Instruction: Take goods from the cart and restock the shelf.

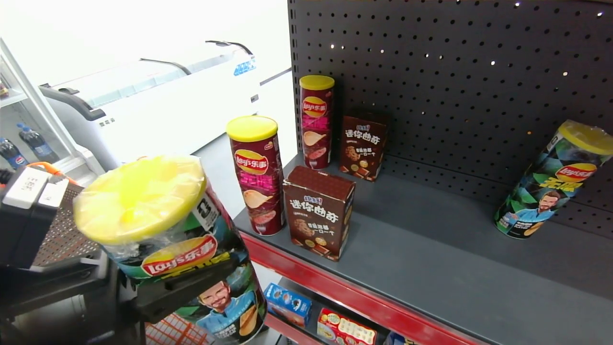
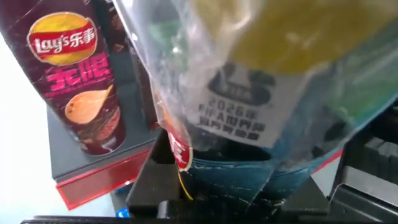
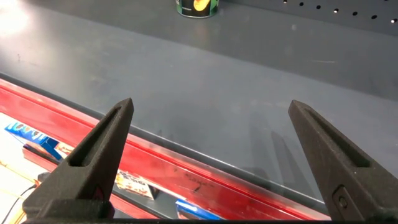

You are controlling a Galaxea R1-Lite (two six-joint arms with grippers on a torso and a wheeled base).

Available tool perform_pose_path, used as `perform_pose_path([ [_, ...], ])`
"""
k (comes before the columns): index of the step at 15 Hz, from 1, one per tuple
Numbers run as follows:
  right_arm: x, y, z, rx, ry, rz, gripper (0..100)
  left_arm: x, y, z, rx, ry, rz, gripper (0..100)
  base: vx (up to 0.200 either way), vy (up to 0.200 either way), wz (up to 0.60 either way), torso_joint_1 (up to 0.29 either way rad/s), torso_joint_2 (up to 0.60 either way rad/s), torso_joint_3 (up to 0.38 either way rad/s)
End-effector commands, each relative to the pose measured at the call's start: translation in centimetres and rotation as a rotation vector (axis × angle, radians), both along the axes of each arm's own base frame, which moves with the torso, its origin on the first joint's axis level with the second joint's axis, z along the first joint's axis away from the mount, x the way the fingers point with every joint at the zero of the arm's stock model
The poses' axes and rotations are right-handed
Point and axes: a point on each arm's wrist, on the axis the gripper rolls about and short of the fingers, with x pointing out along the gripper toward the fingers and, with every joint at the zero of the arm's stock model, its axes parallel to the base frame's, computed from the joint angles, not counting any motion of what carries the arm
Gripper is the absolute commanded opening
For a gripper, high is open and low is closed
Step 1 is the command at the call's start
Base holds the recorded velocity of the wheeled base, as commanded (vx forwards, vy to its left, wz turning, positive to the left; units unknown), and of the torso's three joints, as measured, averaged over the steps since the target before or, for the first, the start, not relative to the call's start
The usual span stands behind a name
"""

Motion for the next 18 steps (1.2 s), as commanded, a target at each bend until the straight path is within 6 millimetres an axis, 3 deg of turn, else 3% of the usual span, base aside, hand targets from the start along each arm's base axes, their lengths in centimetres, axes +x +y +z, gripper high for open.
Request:
perform_pose_path([
  [1,0.0,0.0,0.0,0.0,0.001,0.0,100,-0.1,-0.1,0.0,-0.001,-0.001,-0.043,0,0.0,0.0,0.0,0.0,0.0,0.0],
  [6,0.0,0.0,0.0,-0.003,0.001,0.002,100,-0.2,-0.5,-0.1,0.003,0.005,-0.107,0,0.0,0.0,0.0,0.0,0.0,0.0],
  [18,0.0,0.0,0.0,-0.002,0.001,0.002,100,-0.3,-1.3,-0.2,0.007,0.017,-0.153,0,0.0,0.0,-0.6,0.002,0.0,0.003],
])
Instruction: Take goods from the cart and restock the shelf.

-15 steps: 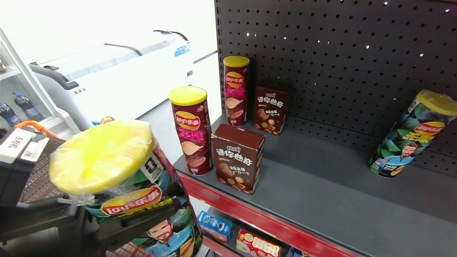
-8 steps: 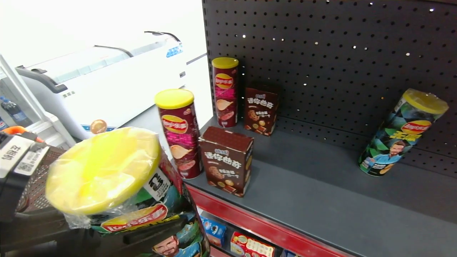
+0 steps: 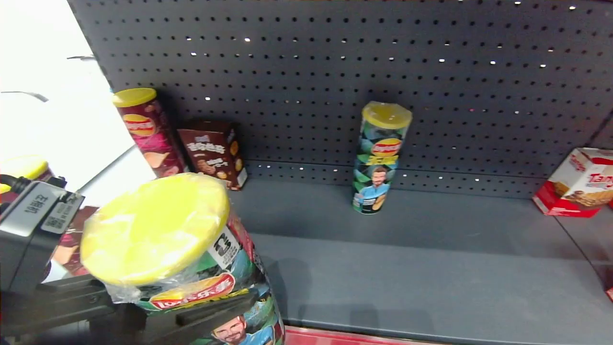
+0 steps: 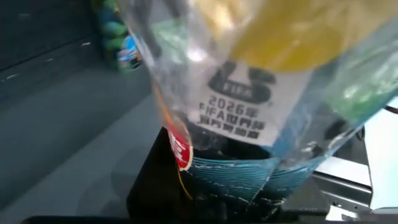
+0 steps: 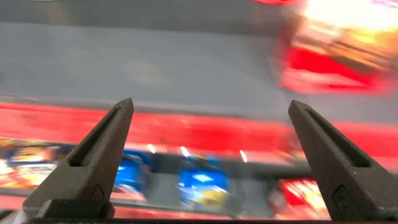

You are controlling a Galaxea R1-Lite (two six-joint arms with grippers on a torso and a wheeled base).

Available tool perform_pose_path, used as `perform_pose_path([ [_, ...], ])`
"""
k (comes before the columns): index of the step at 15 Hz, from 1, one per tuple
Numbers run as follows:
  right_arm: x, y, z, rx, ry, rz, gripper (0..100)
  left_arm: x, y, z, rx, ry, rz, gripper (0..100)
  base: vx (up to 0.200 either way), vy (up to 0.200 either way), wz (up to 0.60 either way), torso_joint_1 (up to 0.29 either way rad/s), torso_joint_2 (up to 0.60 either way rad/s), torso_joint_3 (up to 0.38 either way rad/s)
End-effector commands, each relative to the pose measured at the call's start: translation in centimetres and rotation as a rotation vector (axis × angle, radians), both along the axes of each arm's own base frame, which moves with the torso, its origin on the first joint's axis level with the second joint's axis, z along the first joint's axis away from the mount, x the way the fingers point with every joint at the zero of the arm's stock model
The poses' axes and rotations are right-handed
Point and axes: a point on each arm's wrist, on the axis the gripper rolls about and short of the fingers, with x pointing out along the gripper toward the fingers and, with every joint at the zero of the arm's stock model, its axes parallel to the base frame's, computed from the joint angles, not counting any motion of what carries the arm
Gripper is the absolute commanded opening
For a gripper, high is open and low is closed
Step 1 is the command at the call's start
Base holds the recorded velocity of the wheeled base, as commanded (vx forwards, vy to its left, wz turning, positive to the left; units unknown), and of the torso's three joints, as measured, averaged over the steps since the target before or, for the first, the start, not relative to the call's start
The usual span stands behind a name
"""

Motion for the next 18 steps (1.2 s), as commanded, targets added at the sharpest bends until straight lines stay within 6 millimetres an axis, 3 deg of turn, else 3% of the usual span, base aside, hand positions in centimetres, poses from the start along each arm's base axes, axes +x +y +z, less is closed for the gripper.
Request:
perform_pose_path([
  [1,0.01,0.0,0.01,0.0,0.001,0.002,100,0.06,0.0,-0.08,0.002,0.004,0.003,0,0.0,0.0,0.0,0.0,0.0,0.0],
  [18,0.03,0.04,0.06,-0.016,0.005,0.018,100,-0.03,0.37,-0.56,0.018,0.0,0.036,0,0.0,0.0,0.0,0.0,0.0,0.0],
])
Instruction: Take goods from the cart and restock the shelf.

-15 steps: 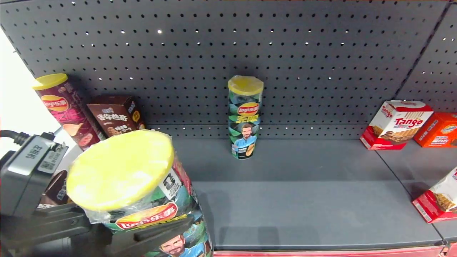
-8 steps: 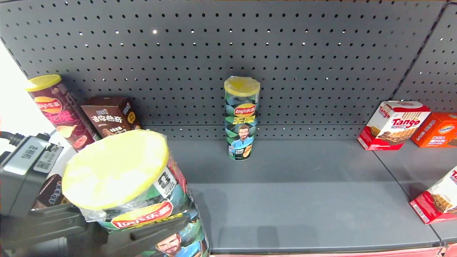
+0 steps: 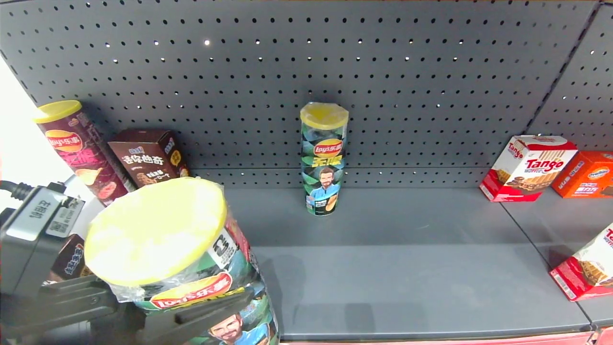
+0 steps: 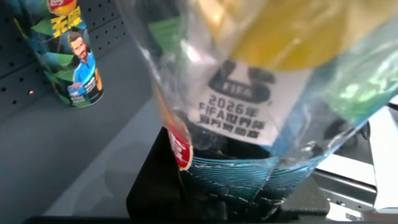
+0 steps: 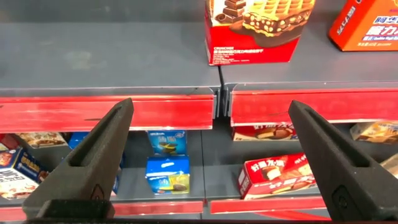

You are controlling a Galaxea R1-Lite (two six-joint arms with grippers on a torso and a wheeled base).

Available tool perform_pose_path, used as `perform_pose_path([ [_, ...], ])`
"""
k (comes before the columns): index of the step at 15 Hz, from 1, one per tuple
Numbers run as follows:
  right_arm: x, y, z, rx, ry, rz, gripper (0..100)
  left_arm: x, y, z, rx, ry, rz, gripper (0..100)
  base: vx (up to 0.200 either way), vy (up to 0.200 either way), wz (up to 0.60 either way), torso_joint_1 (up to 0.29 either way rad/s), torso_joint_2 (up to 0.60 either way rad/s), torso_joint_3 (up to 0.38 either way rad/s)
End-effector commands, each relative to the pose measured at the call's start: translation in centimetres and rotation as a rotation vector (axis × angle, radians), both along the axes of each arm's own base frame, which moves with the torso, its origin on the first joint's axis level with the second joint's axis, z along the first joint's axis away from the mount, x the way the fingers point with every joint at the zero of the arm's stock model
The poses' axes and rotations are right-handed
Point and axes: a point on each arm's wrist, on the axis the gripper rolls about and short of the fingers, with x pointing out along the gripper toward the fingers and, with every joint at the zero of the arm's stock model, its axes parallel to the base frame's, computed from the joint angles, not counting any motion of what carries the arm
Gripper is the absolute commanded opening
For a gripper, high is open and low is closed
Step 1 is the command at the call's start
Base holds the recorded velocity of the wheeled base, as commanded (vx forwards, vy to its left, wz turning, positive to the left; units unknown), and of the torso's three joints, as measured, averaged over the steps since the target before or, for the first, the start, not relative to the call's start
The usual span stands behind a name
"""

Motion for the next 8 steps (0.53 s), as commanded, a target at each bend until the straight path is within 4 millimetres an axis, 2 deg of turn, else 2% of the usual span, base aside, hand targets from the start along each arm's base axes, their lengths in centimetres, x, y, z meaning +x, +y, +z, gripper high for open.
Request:
perform_pose_path([
  [1,-0.4,0.1,2.9,-0.056,-0.054,0.04,100,0.1,0.0,-0.1,0.005,0.001,0.02,0,0.0,0.0,0.0,0.0,0.0,0.0],
  [2,-0.4,0.1,4.4,-0.058,-0.062,0.049,100,0.1,0.0,0.0,0.003,-0.003,0.023,0,0.0,0.0,0.0,0.0,0.0,0.0],
  [3,2.3,0.3,10.1,-0.05,0.005,0.14,100,0.6,-0.3,0.6,-0.005,-0.013,0.028,0,0.0,0.0,0.0,0.0,0.0,0.0],
  [4,3.0,0.4,13.1,-0.064,-0.034,0.2,100,0.9,-0.5,0.7,-0.006,-0.014,0.028,0,0.0,0.0,0.0,0.0,0.0,0.0],
  [6,6.1,0.9,17.3,-0.07,-0.028,0.309,100,1.1,-0.6,0.6,0.0,-0.005,0.029,0,0.0,0.0,0.0,0.0,0.0,0.0],
  [7,7.8,1.2,18.4,-0.071,-0.004,0.365,100,1.2,-0.6,0.5,-0.001,0.0,0.029,0,0.0,0.0,0.0,0.0,0.0,0.0],
  [8,8.6,1.7,18.6,-0.084,0.018,0.438,100,1.2,-0.6,0.7,-0.006,-0.002,0.033,0,0.0,0.0,0.0,0.0,0.0,0.0],
])
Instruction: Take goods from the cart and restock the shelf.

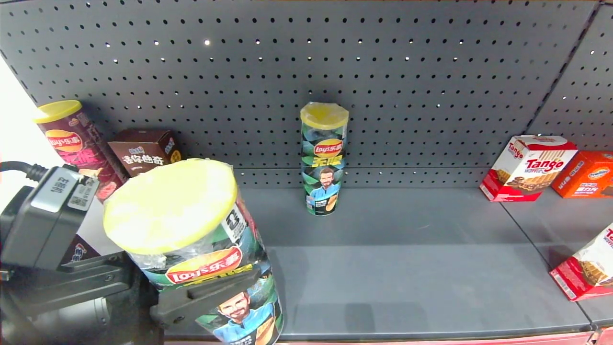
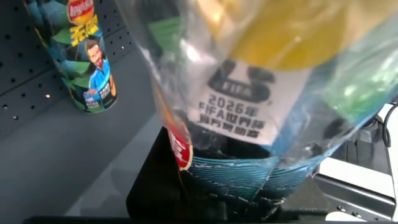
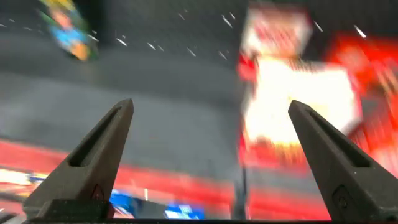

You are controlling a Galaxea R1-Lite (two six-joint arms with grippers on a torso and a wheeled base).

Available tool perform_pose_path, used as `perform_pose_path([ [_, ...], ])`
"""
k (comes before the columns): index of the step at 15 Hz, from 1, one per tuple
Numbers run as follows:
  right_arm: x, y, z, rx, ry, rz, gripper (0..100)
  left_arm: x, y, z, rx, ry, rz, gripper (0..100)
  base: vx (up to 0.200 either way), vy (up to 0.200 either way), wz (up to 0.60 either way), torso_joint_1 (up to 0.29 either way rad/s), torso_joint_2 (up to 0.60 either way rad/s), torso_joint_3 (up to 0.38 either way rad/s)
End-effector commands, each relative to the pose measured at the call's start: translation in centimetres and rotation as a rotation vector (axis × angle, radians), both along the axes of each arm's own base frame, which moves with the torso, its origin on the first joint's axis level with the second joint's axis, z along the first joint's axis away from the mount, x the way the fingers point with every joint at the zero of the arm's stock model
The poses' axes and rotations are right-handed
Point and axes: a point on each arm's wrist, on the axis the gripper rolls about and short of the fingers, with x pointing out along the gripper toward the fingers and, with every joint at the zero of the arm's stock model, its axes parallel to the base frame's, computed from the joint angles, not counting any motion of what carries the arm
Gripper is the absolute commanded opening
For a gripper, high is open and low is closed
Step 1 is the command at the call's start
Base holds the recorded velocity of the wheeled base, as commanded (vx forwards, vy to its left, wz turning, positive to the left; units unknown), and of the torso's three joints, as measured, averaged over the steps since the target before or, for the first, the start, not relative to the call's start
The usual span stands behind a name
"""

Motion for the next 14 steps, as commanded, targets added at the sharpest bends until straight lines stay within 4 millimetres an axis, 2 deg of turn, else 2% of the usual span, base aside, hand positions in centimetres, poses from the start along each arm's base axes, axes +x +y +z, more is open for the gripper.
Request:
perform_pose_path([
  [1,7.5,2.0,4.5,-0.06,0.143,0.253,100,0.4,0.1,0.0,0.0,0.005,0.012,0,0.0,0.0,0.0,0.0,0.0,0.0],
  [4,9.9,3.7,4.5,-0.087,0.195,0.361,100,0.5,0.4,-0.1,0.002,0.008,0.026,0,0.0,0.0,0.0,0.0,0.0,0.0],
  [8,11.8,4.7,4.8,-0.089,0.219,0.414,100,0.3,0.5,-0.2,0.002,0.011,0.029,0,0.0,0.0,0.0,0.0,0.0,0.0],
  [11,15.2,6.1,4.7,-0.086,0.252,0.467,100,0.4,0.4,-0.2,0.002,0.008,0.028,0,0.0,0.0,0.0,0.0,0.0,0.0],
  [13,19.2,7.6,4.0,-0.107,0.214,0.458,100,0.4,0.5,-0.3,0.004,0.015,0.032,0,0.0,0.0,0.0,0.0,0.0,0.0],
  [14,20.4,8.2,4.3,-0.097,0.183,0.461,100,0.3,0.5,-0.3,0.004,0.013,0.034,0,0.0,0.0,0.0,0.0,0.0,0.0],
])
